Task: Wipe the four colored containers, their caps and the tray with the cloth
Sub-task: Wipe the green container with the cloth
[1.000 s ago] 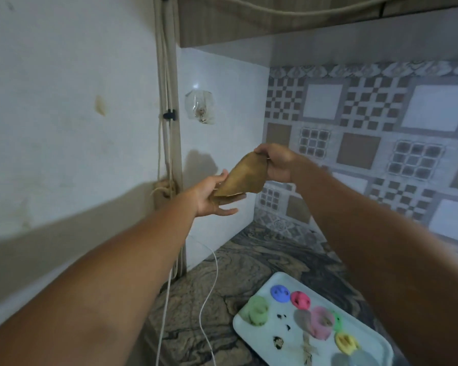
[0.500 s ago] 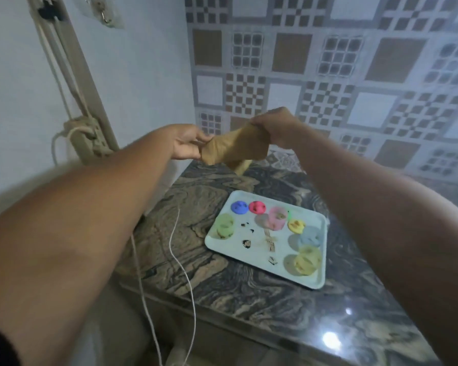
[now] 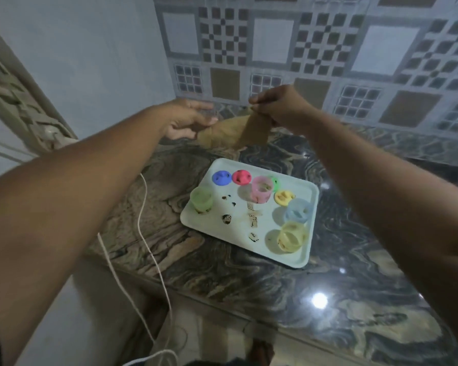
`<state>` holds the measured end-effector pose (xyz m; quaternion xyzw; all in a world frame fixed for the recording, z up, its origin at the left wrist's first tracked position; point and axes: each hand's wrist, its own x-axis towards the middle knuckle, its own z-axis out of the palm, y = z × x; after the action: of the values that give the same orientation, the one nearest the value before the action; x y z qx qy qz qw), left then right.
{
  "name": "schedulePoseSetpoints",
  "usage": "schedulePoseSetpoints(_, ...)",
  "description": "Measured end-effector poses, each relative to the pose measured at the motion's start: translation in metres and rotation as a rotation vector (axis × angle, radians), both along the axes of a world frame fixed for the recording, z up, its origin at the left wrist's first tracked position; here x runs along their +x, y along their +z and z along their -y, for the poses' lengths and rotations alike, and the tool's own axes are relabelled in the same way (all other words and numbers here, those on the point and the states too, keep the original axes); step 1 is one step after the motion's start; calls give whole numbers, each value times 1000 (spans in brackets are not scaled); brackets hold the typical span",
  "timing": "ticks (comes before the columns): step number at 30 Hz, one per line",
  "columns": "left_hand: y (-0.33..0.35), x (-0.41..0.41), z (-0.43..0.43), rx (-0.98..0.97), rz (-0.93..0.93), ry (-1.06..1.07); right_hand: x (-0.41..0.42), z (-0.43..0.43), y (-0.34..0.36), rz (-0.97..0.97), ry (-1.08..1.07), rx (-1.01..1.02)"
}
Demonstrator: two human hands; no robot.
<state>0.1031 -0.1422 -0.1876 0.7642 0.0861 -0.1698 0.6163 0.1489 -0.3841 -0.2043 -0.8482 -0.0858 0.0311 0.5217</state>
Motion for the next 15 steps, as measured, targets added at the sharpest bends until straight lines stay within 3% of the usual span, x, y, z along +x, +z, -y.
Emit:
schedulePoseSetpoints(5,-22,2,-8,-15,-22,-29,13,7,-13,-23,119,18)
schedulePoseSetpoints(9,-27,-4,-8,225,144,-9,6,4,-27,38,176,-106)
schedulePoseSetpoints(13,-37,-6,-11,597,393,-63,-7,-1,-37,71,249,-165)
schedulePoseSetpoints(15,-44,-7,-13,682,450,-95,-9,-7,-46,76,305,-291)
